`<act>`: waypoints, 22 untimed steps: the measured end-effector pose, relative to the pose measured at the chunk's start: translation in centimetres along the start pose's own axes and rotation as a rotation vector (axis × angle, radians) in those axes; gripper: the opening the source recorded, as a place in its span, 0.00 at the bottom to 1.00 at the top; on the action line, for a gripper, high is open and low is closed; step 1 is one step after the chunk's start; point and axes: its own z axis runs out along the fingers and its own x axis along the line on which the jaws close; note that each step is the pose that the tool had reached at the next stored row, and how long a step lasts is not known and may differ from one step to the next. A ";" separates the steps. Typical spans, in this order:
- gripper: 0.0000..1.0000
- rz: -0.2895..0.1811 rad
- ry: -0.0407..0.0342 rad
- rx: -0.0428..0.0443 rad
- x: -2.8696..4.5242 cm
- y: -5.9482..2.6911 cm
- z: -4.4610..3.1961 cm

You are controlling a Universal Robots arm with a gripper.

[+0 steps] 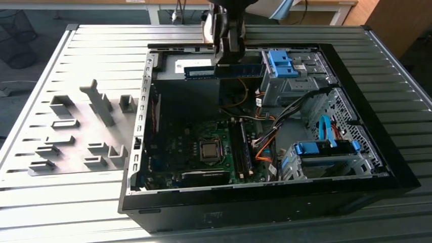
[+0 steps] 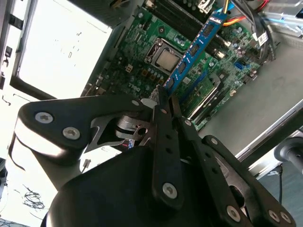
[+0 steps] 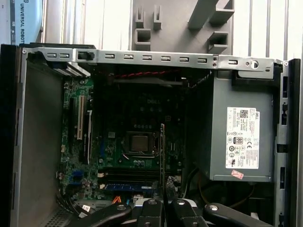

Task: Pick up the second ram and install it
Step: 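Pick up the second ram and move it above second insertion slot, then insert the second ram into the second slot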

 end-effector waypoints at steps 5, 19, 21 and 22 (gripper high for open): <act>0.14 0.000 0.0000 0.0000 0.00 -0.10 0.00; 0.14 0.000 -0.0001 0.0000 0.01 -0.38 -0.01; 0.14 0.000 0.0000 0.0000 0.00 -0.42 -0.01; 0.14 0.000 0.0000 0.0000 0.01 -0.44 -0.01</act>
